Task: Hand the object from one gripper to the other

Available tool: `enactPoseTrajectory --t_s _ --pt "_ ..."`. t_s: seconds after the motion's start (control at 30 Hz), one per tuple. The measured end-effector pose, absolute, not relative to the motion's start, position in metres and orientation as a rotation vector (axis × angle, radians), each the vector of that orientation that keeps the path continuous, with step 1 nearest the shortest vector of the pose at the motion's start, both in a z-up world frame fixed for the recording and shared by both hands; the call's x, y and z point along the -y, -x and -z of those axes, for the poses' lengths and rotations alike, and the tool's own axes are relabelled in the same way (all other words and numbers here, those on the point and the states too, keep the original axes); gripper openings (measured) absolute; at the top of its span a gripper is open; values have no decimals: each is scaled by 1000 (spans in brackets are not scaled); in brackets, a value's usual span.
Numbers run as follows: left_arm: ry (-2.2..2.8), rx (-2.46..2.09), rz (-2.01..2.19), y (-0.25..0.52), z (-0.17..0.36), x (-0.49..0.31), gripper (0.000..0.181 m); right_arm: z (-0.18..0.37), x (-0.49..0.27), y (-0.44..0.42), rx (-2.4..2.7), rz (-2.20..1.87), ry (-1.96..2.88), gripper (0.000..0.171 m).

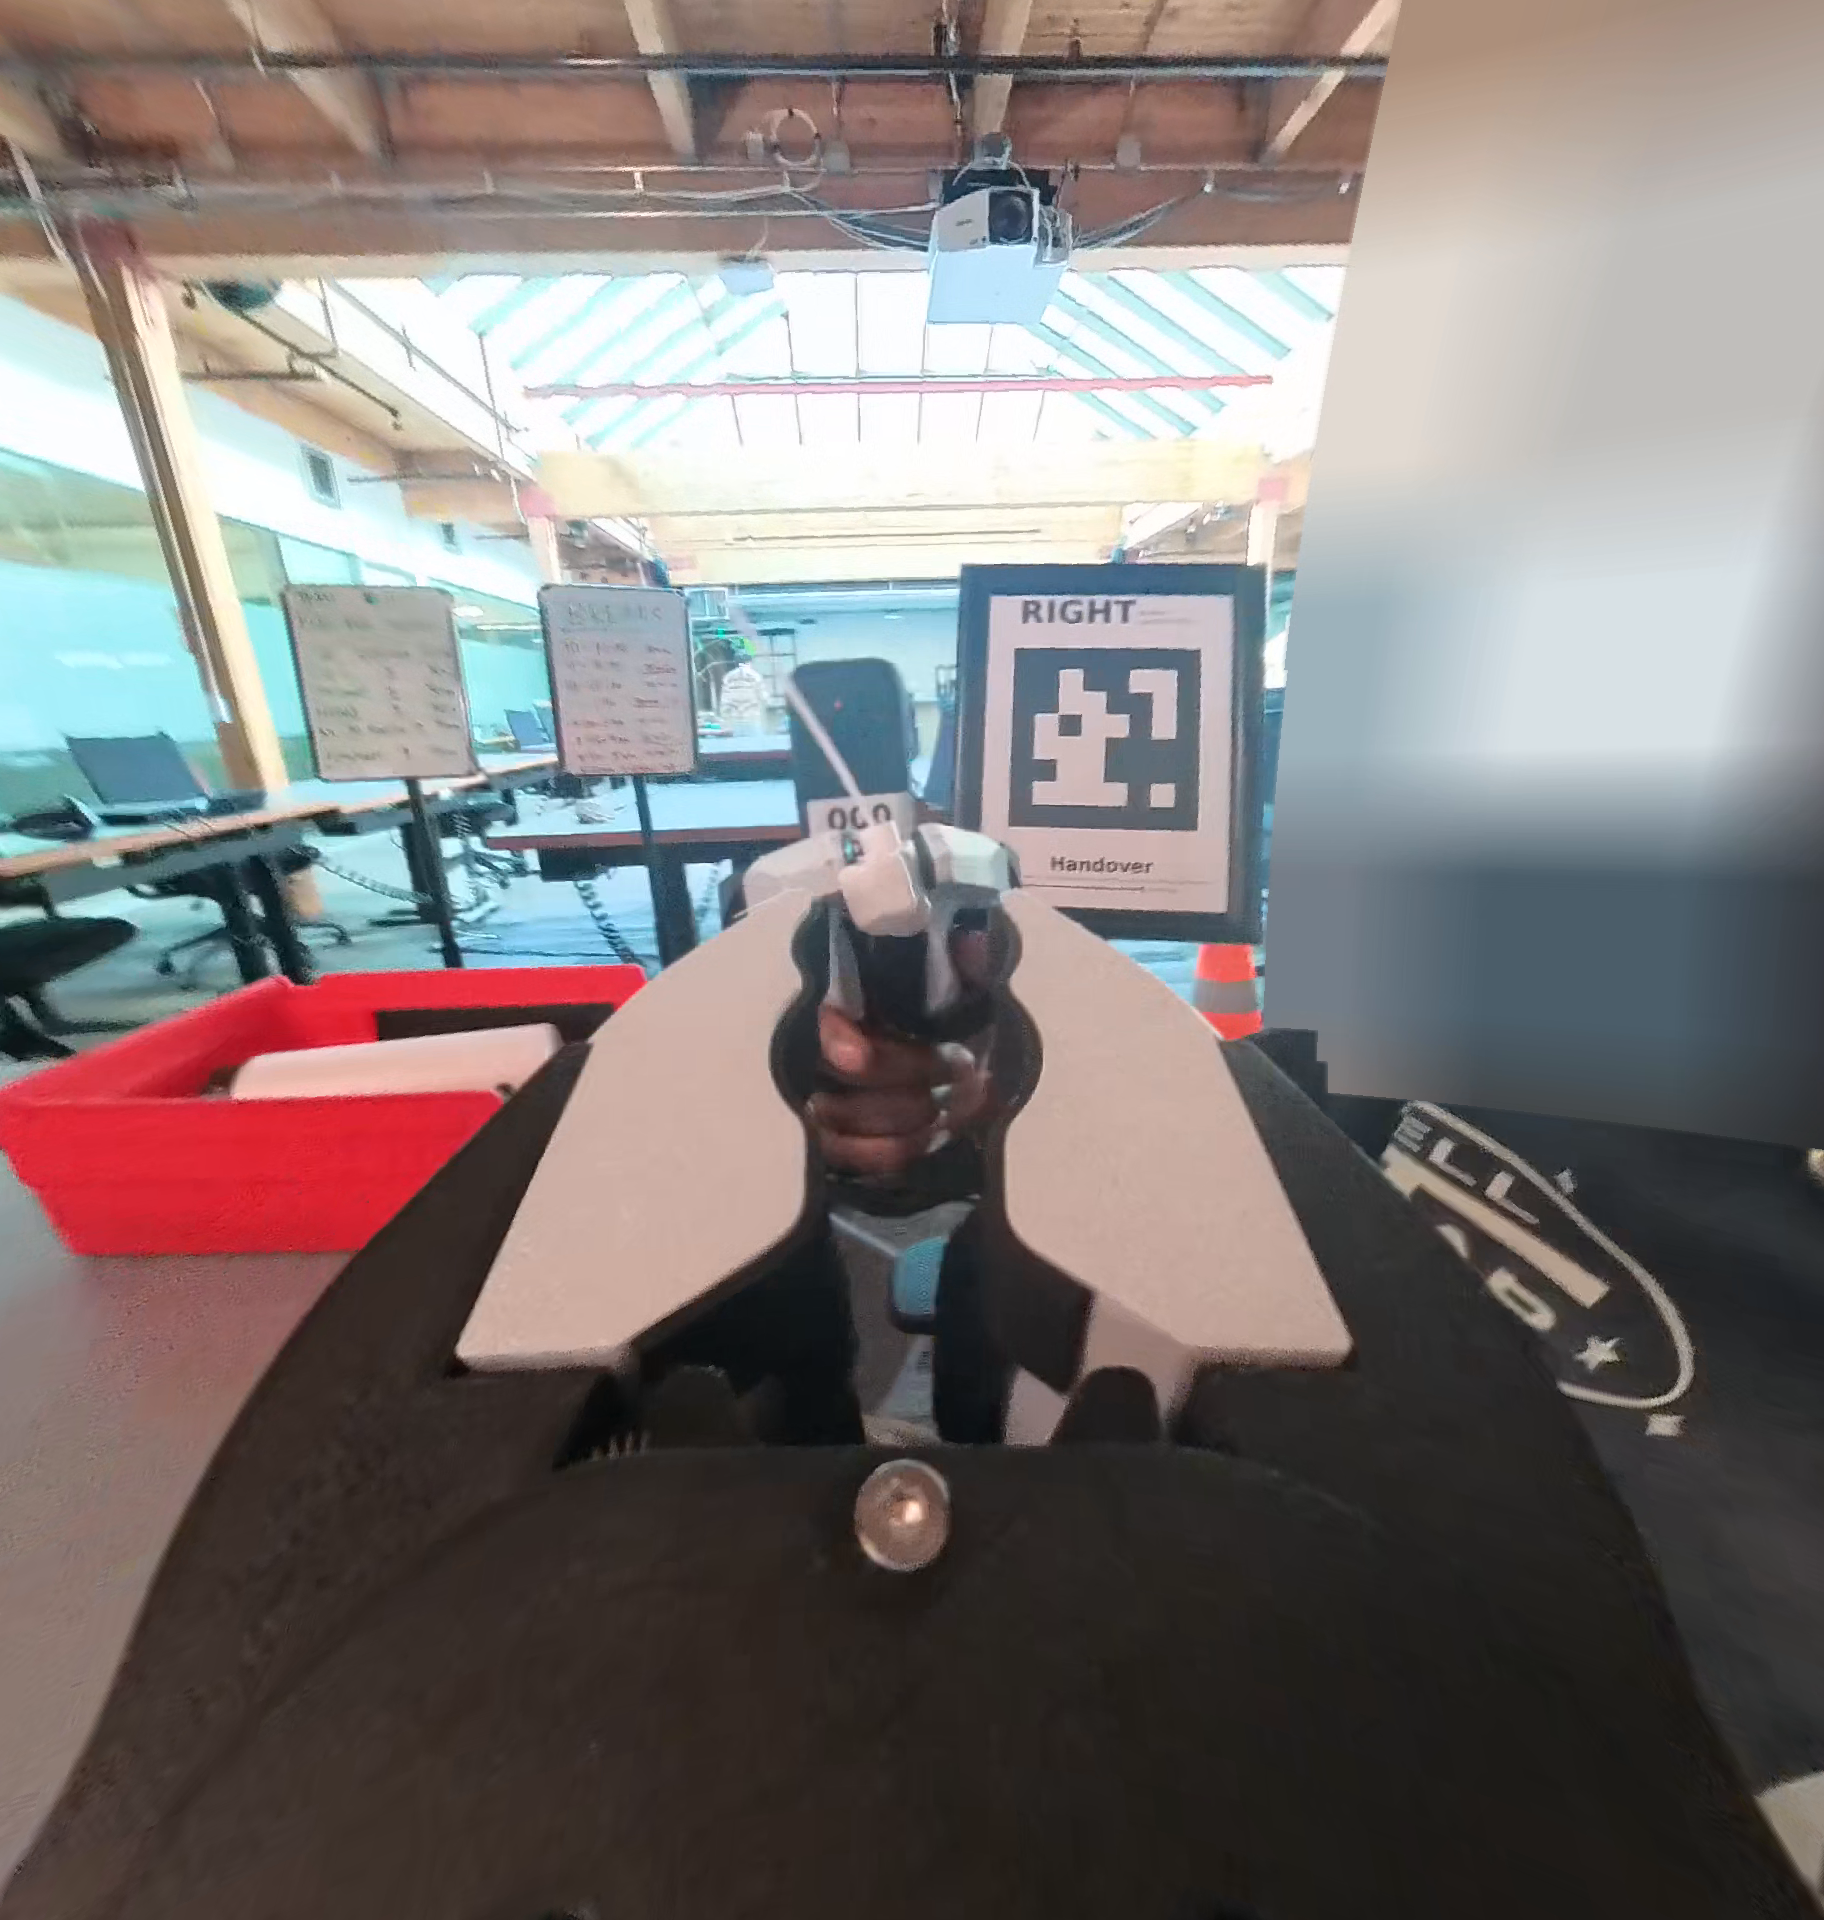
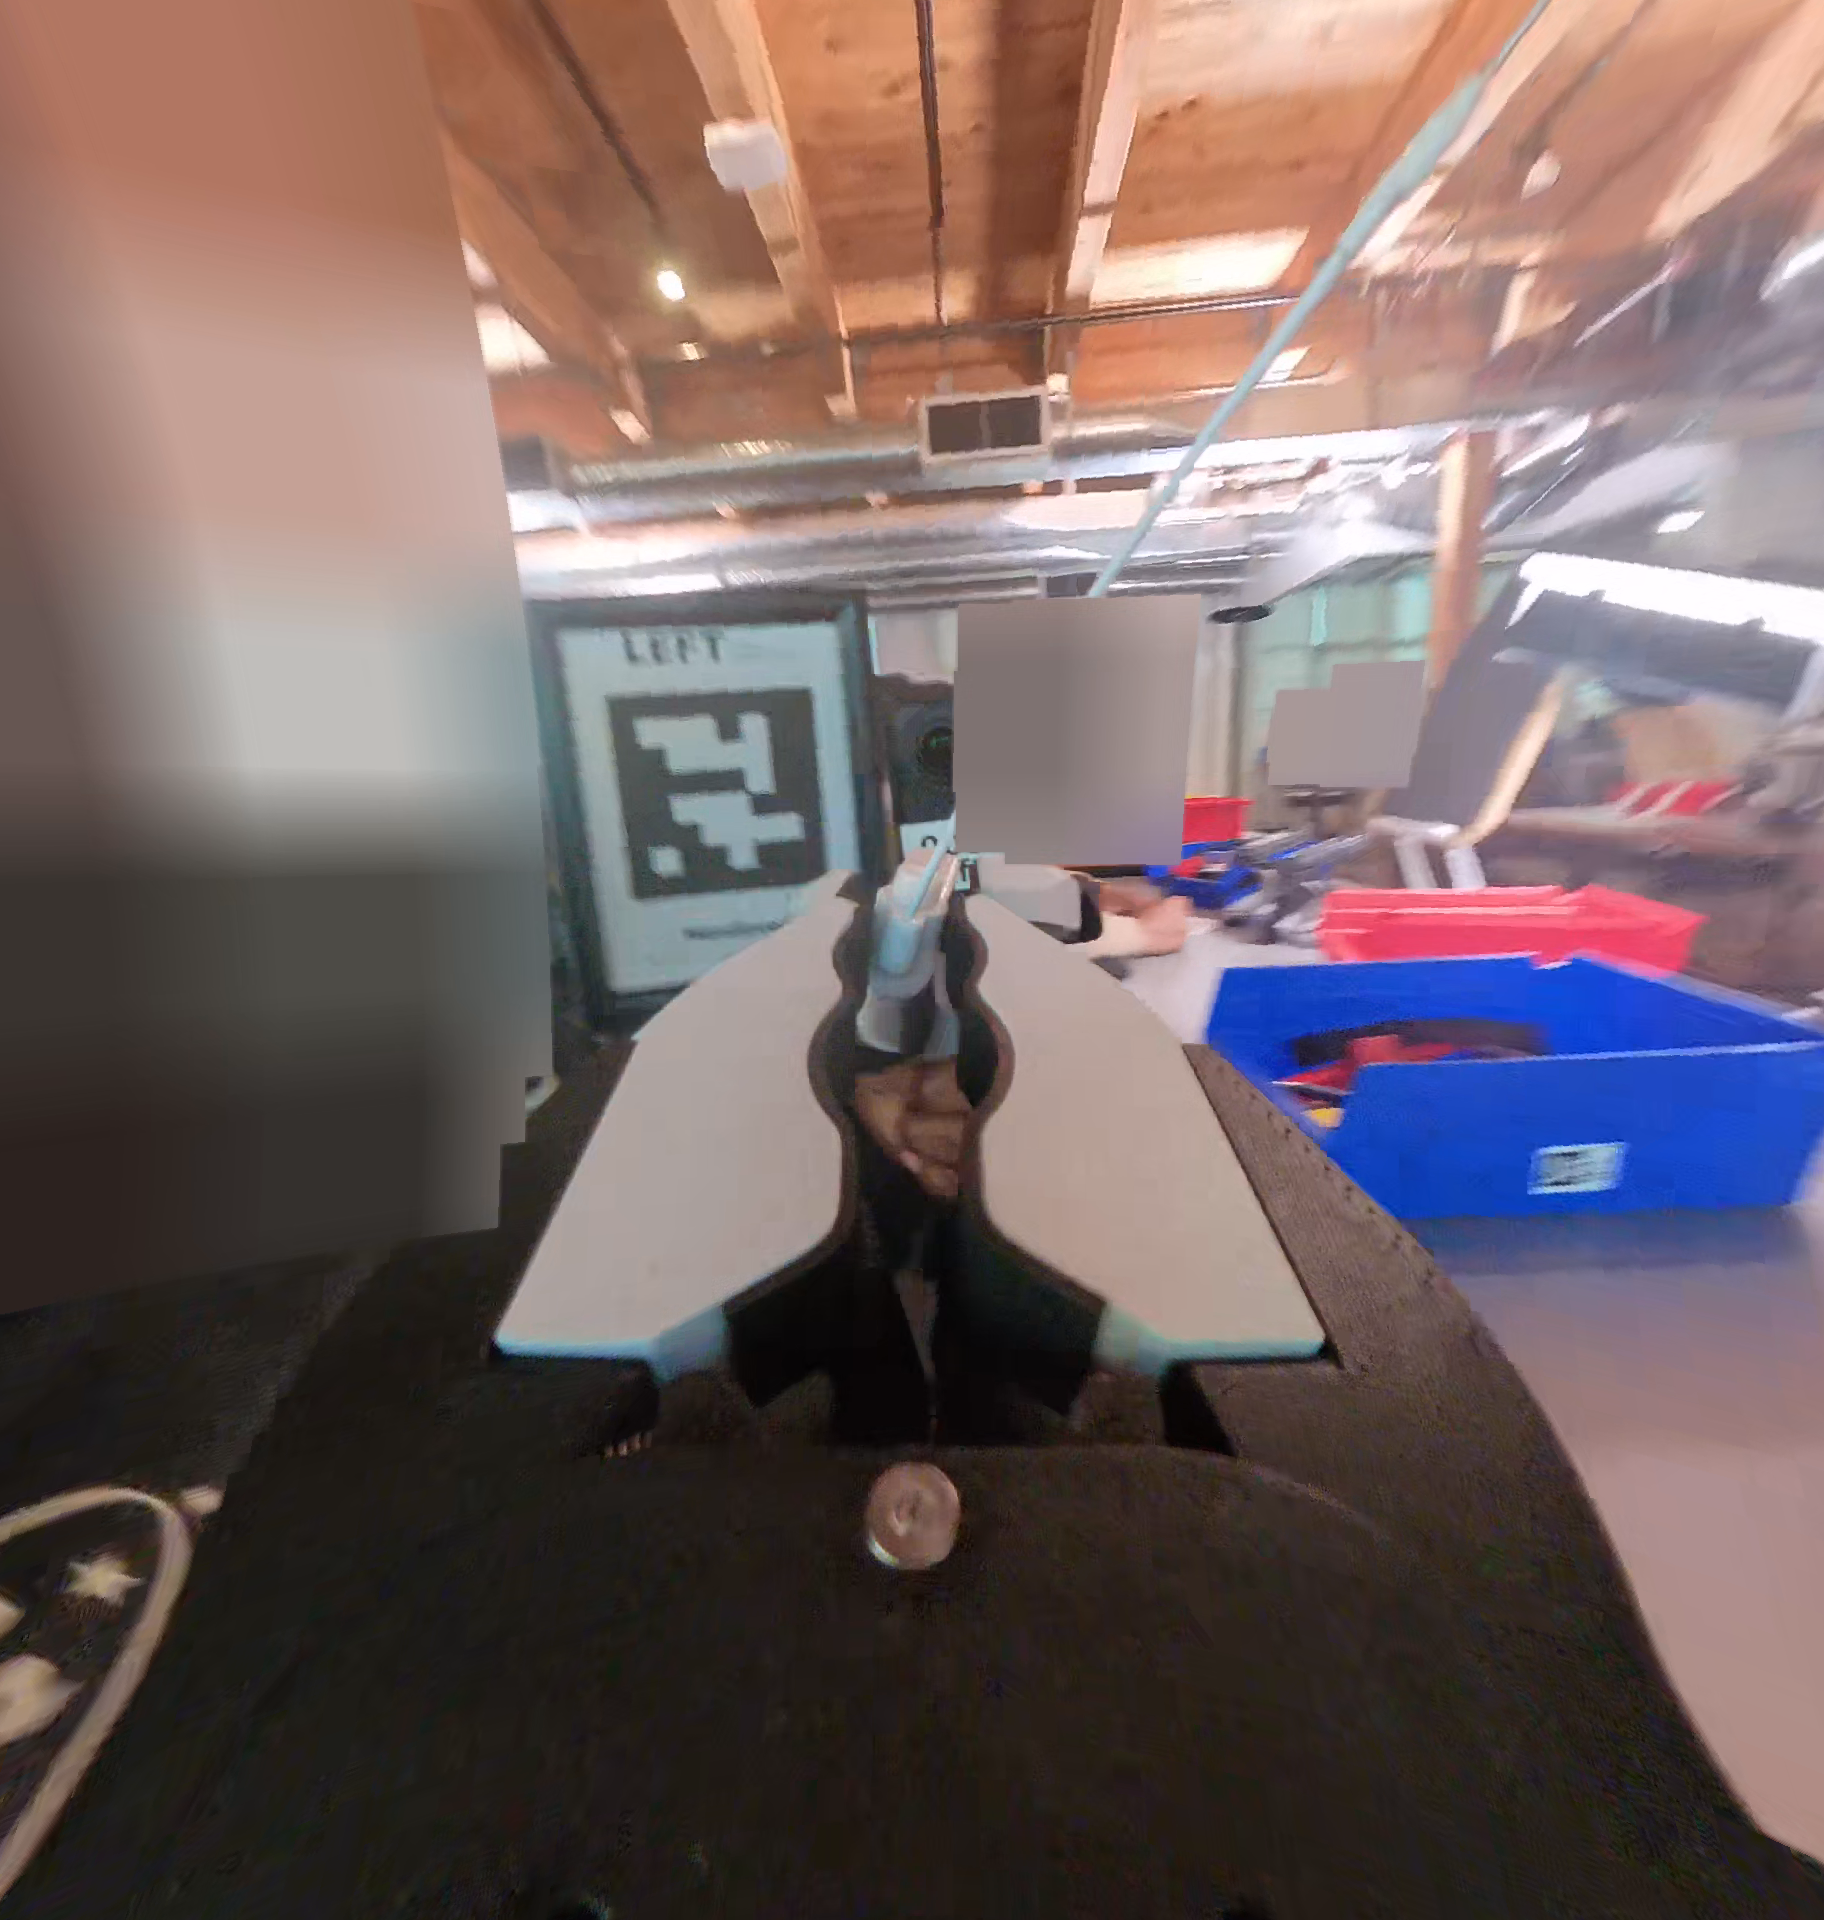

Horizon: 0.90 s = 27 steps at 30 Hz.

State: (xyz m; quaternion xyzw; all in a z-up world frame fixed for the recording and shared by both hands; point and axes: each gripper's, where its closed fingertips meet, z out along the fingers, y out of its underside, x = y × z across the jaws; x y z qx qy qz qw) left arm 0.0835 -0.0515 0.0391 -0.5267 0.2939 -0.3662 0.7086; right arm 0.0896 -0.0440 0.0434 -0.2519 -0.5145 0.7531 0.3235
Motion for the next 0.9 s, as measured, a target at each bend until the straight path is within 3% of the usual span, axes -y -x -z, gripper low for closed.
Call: enactPoseTrajectory --t_s 0.03,0.23,0.47,0.63,0.9 --pt "1173 -639 834 -83 -39 51 28 -42 44 -90 1368 -1894 633 14" --pt "1185 -652 824 -84 -36 50 14 -36 49 -91 1461 -1635 544 14" --pt "1133 -744 704 -87 -36 55 11 -34 49 -91 1463 -1541 526 20" --pt "1169 -706 708 -85 -35 51 12 -31 47 -90 1494 -1434 503 13" --pt "1342 -633 958 -87 -22 46 23 -24 48 -94 1428 -652 27 13"
